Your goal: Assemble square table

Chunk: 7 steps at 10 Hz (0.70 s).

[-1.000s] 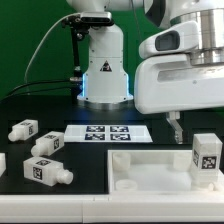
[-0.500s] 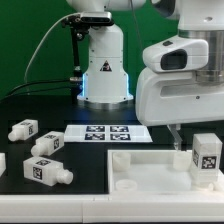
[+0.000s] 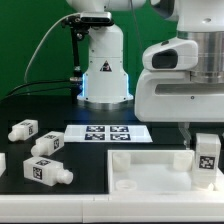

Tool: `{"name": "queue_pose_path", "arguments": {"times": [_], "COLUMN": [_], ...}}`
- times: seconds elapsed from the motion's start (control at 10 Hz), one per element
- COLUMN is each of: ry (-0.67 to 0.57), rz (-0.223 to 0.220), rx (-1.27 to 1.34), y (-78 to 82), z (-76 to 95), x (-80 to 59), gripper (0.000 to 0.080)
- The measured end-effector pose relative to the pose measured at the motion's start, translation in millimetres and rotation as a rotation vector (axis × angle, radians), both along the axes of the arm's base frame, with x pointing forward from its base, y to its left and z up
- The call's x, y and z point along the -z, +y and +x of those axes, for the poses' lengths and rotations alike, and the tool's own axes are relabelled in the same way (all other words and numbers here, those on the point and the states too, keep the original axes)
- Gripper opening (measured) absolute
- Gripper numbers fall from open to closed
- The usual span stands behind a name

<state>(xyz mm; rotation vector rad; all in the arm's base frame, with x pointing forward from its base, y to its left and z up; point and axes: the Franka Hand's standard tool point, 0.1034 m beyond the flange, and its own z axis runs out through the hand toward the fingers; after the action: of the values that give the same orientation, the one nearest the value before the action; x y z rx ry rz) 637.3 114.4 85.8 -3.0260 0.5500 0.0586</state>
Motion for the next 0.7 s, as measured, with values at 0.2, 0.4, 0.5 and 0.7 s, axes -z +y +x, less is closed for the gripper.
{"name": "queue_pose_path", "arguments": {"times": [0.2, 0.4, 0.5, 0.7], "ry": [0.001, 0.038, 0.061, 0.084], "rz": [-0.008, 0.048, 0.104, 0.153], "rx": [0.291, 0.688, 0.870, 1.008], "y": [4.0, 9.6, 12.1, 10.9], "z": [-6.8, -3.7, -2.1, -1.1], "x": [1.7, 3.5, 4.8, 4.8], "gripper": [0.0289, 0.0288, 0.0288, 0.0288]}}
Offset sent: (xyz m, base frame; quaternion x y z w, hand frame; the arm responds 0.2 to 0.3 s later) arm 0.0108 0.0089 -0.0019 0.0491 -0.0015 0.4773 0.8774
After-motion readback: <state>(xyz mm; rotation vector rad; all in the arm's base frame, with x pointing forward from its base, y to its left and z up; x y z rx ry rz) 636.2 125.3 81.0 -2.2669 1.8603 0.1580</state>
